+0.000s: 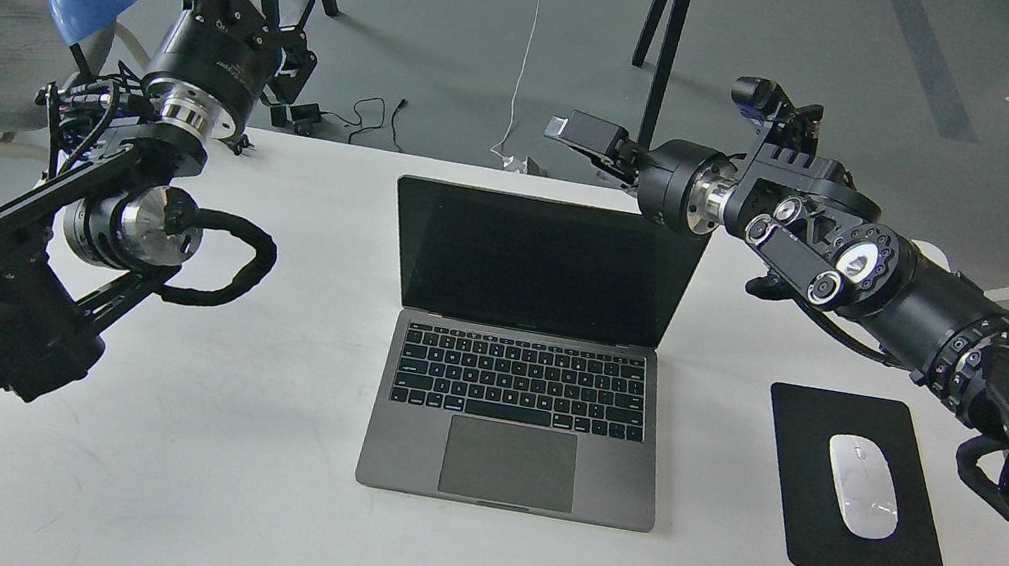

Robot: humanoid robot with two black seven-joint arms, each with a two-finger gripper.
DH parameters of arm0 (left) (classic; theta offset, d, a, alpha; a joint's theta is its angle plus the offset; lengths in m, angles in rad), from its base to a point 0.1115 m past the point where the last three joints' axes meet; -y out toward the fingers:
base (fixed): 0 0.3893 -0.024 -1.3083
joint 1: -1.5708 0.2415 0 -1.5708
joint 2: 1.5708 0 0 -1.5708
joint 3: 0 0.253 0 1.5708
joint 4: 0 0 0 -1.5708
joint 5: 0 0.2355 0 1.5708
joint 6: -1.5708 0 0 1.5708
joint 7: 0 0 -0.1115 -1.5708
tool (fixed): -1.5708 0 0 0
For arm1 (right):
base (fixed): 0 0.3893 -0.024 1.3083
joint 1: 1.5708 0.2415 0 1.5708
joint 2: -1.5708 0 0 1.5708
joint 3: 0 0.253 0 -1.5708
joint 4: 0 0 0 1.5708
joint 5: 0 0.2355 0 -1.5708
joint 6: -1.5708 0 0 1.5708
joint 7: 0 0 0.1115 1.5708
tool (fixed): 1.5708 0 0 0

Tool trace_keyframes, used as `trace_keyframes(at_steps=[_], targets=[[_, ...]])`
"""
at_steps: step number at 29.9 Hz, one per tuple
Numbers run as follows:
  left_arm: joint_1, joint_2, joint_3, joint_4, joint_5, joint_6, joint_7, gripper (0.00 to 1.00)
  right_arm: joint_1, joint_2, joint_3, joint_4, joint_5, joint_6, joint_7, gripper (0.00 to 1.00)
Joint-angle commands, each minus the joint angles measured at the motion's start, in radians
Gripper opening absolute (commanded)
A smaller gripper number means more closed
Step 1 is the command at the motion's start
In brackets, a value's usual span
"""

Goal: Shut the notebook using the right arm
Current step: 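Lower the right gripper onto the back of the open laptop screen, then push the screen down toward the keyboard with the right gripper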

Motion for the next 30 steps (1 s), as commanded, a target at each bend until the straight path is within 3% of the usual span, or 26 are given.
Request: trace_keyframes(at_steps=[1, 12, 24, 30], targets=[[0.000, 0.000, 0.000, 0.000, 0.000, 0.000, 0.000, 1.00, 0.003, 0.001, 0.001, 0.013, 0.000, 0.026, 0.003, 1.00], [0.000, 0.006, 0.001, 0.000, -0.006, -0.006, 0.000, 1.00, 0.034, -0.116, 0.011, 0.267, -0.001, 0.024, 0.005, 1.00], [0.000, 0.003, -0.005, 0.000, -0.002, -0.011, 0.000, 1.00, 0.100, -0.321, 0.004, 0.554, -0.004, 0.023, 0.003, 1.00], [0.000, 0.005, -0.002, 0.005, -0.014, -0.014, 0.000, 1.00, 0.091, -0.364, 0.000, 0.602, -0.006, 0.023, 0.002, 1.00]])
